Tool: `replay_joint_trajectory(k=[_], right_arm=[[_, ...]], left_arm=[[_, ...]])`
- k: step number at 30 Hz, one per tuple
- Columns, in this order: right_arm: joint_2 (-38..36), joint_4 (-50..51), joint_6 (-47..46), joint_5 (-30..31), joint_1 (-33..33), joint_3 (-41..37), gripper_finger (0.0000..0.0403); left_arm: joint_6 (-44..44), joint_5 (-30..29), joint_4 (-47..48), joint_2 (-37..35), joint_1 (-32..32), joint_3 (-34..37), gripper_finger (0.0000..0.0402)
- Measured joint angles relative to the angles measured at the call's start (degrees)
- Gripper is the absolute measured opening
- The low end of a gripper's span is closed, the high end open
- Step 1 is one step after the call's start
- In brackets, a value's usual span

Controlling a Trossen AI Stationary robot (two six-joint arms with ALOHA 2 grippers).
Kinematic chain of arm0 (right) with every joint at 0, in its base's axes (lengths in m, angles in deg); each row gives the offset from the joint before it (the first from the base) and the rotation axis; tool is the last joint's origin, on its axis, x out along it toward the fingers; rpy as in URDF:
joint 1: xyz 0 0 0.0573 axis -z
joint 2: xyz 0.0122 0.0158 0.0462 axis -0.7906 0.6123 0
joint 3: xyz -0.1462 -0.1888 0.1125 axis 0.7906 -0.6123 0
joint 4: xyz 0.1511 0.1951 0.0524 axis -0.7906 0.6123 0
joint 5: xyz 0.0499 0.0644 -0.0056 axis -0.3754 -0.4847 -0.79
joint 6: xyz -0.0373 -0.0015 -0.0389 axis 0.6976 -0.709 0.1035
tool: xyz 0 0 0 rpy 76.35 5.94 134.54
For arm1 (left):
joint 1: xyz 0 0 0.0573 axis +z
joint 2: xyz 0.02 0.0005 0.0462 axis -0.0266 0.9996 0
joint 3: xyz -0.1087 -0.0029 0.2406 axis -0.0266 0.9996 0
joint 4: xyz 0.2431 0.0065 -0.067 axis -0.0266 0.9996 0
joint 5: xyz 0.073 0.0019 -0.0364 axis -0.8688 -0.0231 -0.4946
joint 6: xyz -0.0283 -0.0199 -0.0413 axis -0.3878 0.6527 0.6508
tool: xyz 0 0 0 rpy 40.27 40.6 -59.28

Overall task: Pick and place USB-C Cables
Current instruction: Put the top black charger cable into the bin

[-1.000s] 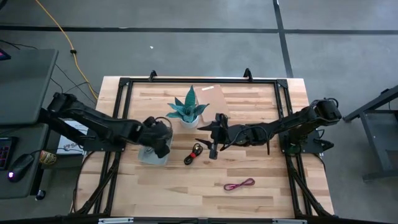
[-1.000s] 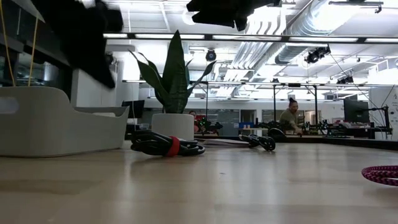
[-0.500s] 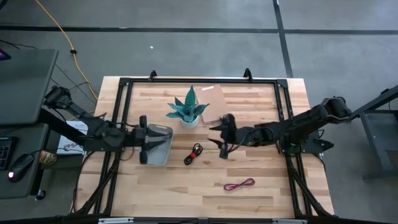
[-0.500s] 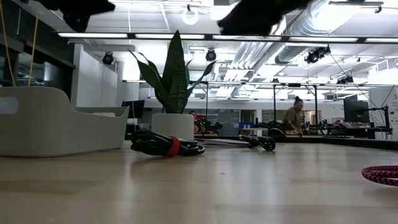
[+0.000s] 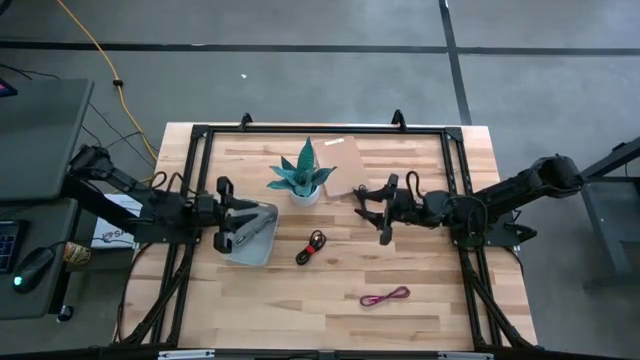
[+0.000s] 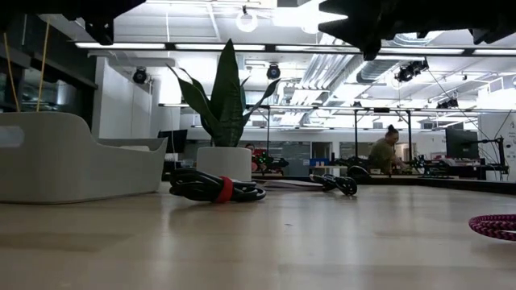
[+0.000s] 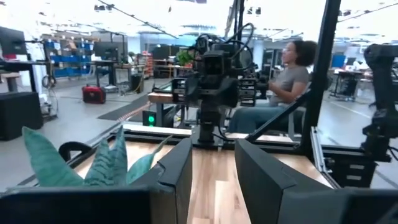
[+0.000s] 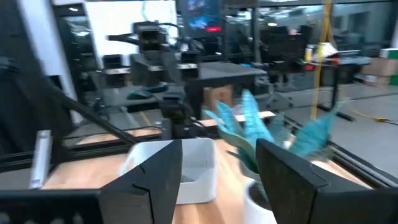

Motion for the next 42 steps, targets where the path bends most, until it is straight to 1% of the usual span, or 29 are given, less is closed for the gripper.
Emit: replay_joint_trajectory(k=[5,13,19,21,23,24,26,29,31,33,35,38,42], right_arm=[[0.24,0.27,0.0,-0.02,0.02,0.3,0.0194],[0.24,0.14,-0.26,0.05,0.02,0.33,0.0194],[0.24,0.19,-7.75,-0.04,0.02,0.35,0.0194],[0.24,1.36,-10.65,2.43,0.0,0.44,0.0194],[0.24,6.14,-14.96,7.17,0.01,0.78,0.0194],[0.25,10.63,-16.77,9.64,0.15,1.46,0.0194],[0.28,22.86,-21.31,13.19,0.94,4.2,0.0194],[1.71,42.6,-32.15,15.07,2.89,9.44,0.0194],[3.71,51.8,-38.2,15.41,4.11,12.02,0.0194],[6.12,55.93,-41.53,15.38,5.21,13.53,0.0194],[8.9,57.23,-42.42,14.81,6.39,14.17,0.0194],[12.72,57.32,-42.46,11.93,8.75,14.78,0.0194],[17.31,57.25,-42.54,6.53,11.67,15.8,0.0194]], left_arm=[[1.14,1.94,0.07,-0.02,1.04,0.0,0.0101],[0.2,1.69,0.21,-0.02,1.06,0.0,0.0101],[0.18,1.56,0.22,-0.02,1.06,0.0,0.0101],[0.18,1.5,0.22,-0.02,1.06,0.0,0.0101],[0.18,1.5,0.22,-0.02,1.06,0.0,0.0101],[0.18,1.5,0.22,-0.02,1.06,0.0,0.0101],[0.18,1.5,0.22,-0.02,1.06,0.0,0.0102],[0.18,1.5,0.22,0.0,1.06,0.0,0.0101],[0.16,1.5,0.22,-0.02,1.06,0.0,0.0102],[0.17,1.49,0.26,0.01,1.07,0.0,0.0101],[0.16,1.5,0.27,0.01,1.06,0.0,0.0101],[0.16,1.48,0.31,0.01,1.06,0.0,0.0102],[0.16,1.48,0.29,0.0,1.05,0.0,0.0102]])
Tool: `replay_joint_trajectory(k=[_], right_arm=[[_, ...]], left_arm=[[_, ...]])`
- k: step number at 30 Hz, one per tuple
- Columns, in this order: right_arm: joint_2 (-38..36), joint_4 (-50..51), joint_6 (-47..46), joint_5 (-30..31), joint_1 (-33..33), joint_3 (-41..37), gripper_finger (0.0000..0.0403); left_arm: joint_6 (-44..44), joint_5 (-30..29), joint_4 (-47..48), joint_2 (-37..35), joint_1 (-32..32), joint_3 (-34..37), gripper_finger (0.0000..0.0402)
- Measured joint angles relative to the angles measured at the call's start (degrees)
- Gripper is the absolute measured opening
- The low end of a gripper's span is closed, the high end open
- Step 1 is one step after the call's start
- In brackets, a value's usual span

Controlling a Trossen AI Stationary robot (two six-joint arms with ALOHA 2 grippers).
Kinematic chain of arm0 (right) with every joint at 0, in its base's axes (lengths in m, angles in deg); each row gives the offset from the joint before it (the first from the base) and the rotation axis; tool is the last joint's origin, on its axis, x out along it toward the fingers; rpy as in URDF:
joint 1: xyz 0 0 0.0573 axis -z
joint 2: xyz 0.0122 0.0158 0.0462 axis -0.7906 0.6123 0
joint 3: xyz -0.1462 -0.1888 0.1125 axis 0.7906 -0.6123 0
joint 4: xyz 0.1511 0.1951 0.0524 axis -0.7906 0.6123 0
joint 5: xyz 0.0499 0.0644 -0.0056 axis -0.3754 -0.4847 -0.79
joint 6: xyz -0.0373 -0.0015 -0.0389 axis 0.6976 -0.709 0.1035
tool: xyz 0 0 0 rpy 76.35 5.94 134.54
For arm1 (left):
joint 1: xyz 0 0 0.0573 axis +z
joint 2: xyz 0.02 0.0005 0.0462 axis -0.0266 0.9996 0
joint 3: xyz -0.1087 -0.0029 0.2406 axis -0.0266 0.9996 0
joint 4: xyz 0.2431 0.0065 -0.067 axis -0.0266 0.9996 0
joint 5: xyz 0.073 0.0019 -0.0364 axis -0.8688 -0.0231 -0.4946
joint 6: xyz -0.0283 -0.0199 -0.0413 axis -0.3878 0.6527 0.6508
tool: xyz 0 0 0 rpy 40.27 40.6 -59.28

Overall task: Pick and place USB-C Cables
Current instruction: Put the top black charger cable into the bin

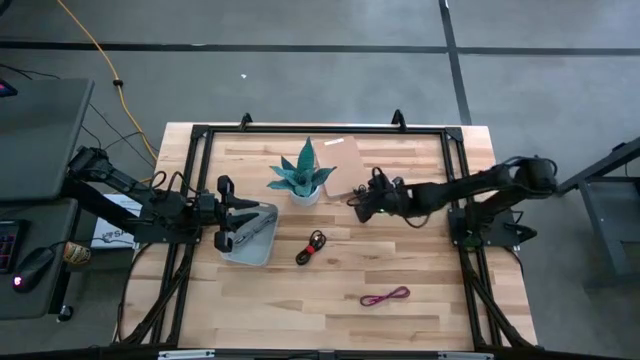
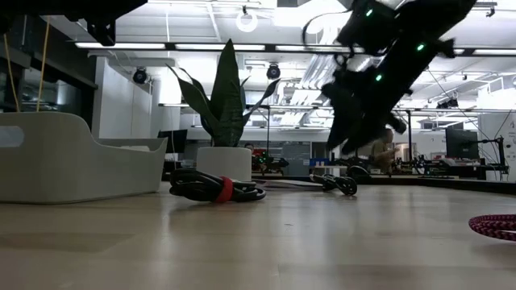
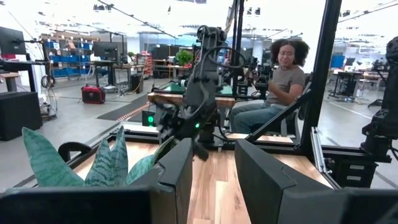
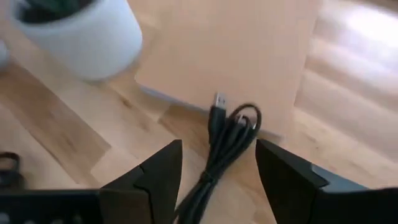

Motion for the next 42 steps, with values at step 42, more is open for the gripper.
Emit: replay_joint_trajectory(k=[42], right_arm=[[6.99,3.59,-10.36,-10.87,2.55,0.69,0.0194]], left_arm=[[0.02,0.0,-0.07,0.01,0.01,0.0,0.0101]])
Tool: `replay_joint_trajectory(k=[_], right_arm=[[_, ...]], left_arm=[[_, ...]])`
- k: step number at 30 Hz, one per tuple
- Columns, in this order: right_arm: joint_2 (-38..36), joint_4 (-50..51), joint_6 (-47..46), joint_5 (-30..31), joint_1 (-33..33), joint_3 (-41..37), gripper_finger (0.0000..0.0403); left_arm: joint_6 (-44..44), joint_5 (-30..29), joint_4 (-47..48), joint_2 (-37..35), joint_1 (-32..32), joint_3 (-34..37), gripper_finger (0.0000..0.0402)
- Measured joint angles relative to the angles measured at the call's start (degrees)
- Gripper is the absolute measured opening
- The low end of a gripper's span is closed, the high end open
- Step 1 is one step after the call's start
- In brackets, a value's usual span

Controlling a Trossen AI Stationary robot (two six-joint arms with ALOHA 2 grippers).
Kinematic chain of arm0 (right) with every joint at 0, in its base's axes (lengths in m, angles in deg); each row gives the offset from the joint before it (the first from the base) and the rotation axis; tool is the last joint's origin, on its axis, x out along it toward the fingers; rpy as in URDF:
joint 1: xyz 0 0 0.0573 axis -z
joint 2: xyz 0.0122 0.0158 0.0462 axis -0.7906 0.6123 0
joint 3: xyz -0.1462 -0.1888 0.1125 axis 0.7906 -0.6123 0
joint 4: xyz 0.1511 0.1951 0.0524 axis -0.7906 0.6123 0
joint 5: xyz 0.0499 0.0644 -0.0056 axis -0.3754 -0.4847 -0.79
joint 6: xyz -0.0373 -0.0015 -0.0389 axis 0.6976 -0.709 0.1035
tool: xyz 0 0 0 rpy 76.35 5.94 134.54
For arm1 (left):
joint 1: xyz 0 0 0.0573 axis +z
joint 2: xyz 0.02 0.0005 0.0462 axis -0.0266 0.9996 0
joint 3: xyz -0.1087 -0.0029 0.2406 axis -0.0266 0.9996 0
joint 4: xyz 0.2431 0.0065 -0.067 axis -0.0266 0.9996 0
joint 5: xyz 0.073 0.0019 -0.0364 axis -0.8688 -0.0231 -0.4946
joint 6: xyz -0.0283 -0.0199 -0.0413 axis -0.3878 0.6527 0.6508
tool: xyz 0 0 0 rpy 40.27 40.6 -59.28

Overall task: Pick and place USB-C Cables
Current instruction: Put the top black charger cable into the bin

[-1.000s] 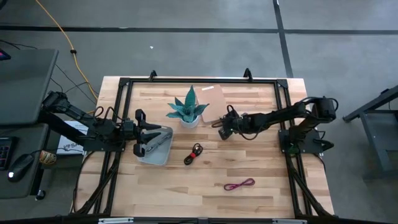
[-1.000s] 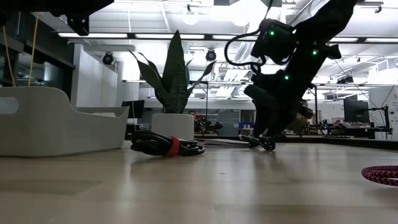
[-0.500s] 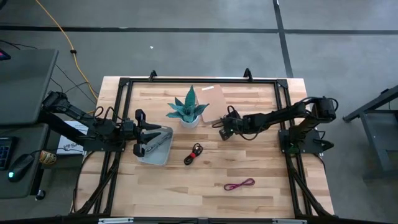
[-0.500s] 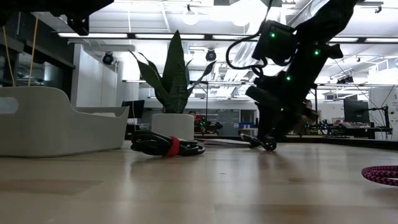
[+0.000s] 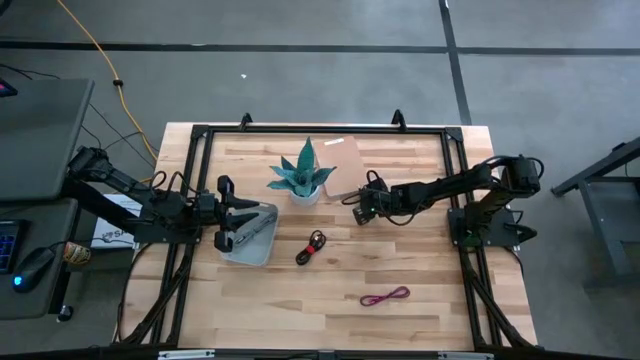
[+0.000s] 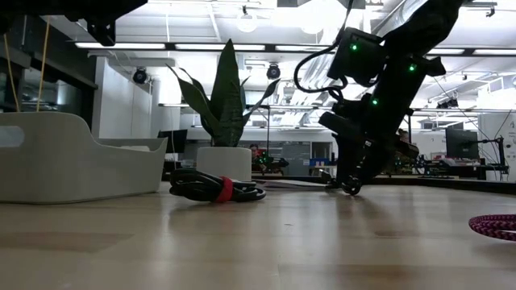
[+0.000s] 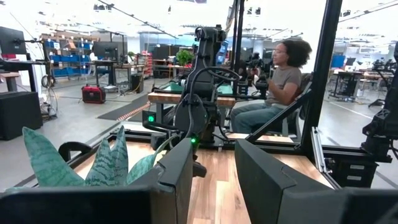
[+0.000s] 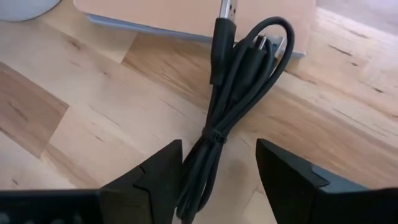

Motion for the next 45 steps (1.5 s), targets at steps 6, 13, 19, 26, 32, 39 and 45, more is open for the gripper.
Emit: replay_joint_trajectory(k=[6,13,19,26,32,39,45], right_arm=[[0.0,-0.02,-0.01,-0.51,-0.01,-0.01,0.0194],[0.0,-0.04,0.01,-0.51,0.0,-0.02,0.0194],[-0.01,-0.04,0.27,-0.51,-0.02,-0.02,0.0194],[0.0,0.45,0.02,-0.51,-0.01,-0.02,0.0194],[0.0,0.27,0.3,-0.35,-0.01,-0.02,0.0194],[0.0,-0.93,-0.02,1.65,0.0,-0.04,0.0194],[3.17,-4.07,-0.48,0.54,0.0,-0.04,0.0194]], left_arm=[[0.0,0.0,0.0,0.0,0.0,0.0,0.0101],[0.0,0.0,0.0,0.0,0.0,0.0,0.0102],[0.01,0.0,0.0,0.0,0.0,0.0,0.0102],[0.22,0.0,-0.02,0.0,0.0,0.0,0.0101],[1.17,0.0,-0.02,0.0,0.0,0.0,0.0102],[1.11,0.0,-0.02,0.0,0.0,0.0,0.0102],[1.51,0.0,-0.02,0.0,-0.01,0.0,0.0101]])
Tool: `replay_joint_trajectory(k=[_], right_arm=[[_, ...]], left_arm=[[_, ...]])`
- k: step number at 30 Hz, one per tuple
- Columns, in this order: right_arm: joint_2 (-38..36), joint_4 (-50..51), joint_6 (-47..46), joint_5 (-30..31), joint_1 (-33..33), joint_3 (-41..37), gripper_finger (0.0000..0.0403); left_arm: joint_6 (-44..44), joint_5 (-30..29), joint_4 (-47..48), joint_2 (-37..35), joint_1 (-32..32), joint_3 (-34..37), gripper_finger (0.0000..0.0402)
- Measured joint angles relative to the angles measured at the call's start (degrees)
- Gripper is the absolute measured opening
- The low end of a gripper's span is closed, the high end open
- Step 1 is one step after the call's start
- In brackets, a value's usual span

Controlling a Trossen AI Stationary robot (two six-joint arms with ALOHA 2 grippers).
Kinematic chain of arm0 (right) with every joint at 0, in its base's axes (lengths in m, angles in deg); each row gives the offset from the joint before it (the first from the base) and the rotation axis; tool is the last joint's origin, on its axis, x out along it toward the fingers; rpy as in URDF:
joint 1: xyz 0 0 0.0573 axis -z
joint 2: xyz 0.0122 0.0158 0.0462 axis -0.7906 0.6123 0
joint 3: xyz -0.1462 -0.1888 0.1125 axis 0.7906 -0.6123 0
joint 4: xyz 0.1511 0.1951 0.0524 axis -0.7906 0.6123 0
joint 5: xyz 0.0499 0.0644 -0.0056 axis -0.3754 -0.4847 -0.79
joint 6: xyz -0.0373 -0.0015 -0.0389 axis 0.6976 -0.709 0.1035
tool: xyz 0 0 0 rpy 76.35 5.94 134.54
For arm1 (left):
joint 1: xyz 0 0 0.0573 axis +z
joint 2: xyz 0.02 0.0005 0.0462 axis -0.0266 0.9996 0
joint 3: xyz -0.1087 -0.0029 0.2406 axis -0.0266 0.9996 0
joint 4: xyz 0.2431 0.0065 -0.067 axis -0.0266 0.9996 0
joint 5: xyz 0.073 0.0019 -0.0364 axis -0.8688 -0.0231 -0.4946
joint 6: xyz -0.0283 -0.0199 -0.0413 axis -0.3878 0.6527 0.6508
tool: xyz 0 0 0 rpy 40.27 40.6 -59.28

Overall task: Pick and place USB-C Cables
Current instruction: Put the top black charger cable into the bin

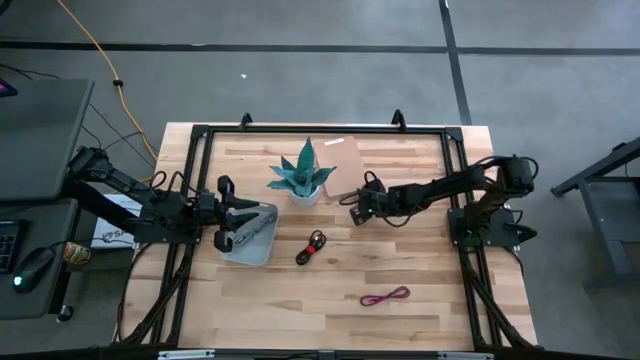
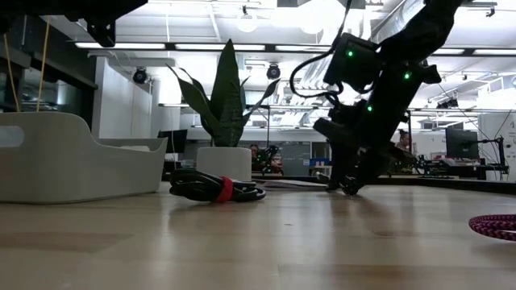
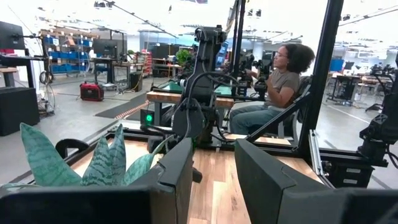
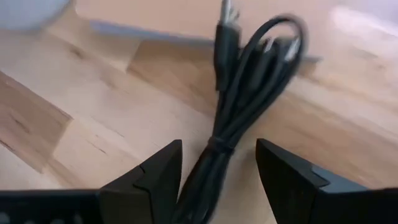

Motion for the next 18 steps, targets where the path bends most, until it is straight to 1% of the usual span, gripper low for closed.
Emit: replay_joint_trajectory(k=[4,10,14,18], right_arm=[[1.83,-0.33,0.57,0.11,0.04,0.24,0.0194],[1.31,0.05,0.97,-0.6,0.09,0.17,0.0194],[1.3,0.24,4.04,-0.64,0.09,0.13,0.0193],[1.36,0.63,7.44,-1.06,0.09,0.11,0.0173]], left_arm=[[0.02,0.0,-0.02,-0.02,-0.01,-0.02,0.0101],[0.07,0.0,-0.02,-0.01,-0.01,-0.02,0.0101],[0.22,0.0,-0.02,0.0,0.01,-0.02,0.0101],[0.22,0.0,-0.01,-0.02,-0.01,-0.02,0.0101]])
